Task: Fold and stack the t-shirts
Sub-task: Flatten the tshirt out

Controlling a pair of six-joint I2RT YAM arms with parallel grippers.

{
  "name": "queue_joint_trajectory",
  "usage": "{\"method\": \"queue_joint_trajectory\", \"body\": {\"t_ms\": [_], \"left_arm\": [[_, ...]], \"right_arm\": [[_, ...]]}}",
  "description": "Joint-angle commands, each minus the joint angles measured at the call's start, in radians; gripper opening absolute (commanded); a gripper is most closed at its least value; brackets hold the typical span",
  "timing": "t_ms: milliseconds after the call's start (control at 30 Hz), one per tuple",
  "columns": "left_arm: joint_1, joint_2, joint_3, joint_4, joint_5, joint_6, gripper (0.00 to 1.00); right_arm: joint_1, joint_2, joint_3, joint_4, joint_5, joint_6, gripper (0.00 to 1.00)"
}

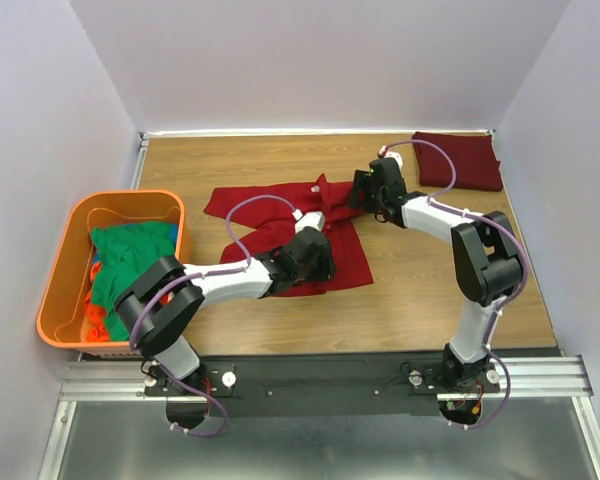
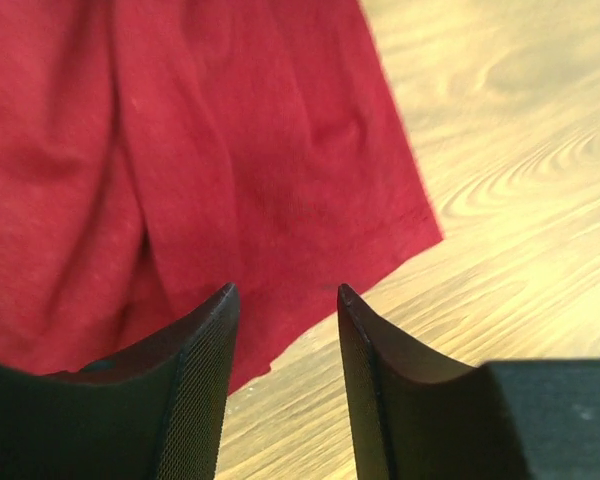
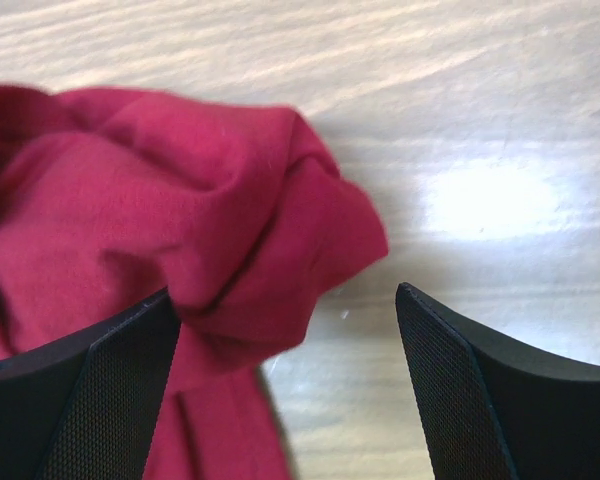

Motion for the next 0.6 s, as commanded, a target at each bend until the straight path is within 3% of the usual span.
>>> {"method": "queue_joint_trajectory", "body": {"t_ms": [0, 167, 367, 400, 467, 500, 567], "left_arm": [[-0.030, 0.043, 0.027, -0.022, -0.075, 0.003, 0.53], [-0.055, 0.075, 0.025, -0.031, -0.112, -0.015, 0.54], [-0.056, 0.145, 0.051, -0.054, -0.144, -0.011, 0.49], [-0.056, 0.152, 0.054, -0.060, -0.150, -0.012, 0.46], [-0.056, 0.170, 0.076, -0.107, -0.170, -0.014, 0.12], [-0.056, 0.170, 0.076, -0.108, -0.170, -0.014, 0.06], [-0.055, 0.170, 0.091, -0.135, -0.187, -0.014, 0.00]], "right_arm": [[-0.026, 0.053, 0.063, 0.009, -0.007, -0.040, 0.92], [-0.027, 0.099, 0.099, 0.010, -0.054, -0.043, 0.88], [-0.027, 0.117, 0.126, 0.010, -0.103, -0.029, 0.63], [-0.027, 0.116, 0.128, 0.010, -0.103, -0.028, 0.59], [-0.029, 0.087, 0.126, 0.007, -0.094, -0.022, 0.38], [-0.029, 0.086, 0.126, 0.009, -0.094, -0.022, 0.38], [-0.036, 0.048, 0.122, 0.009, -0.094, -0.019, 0.27]]}}
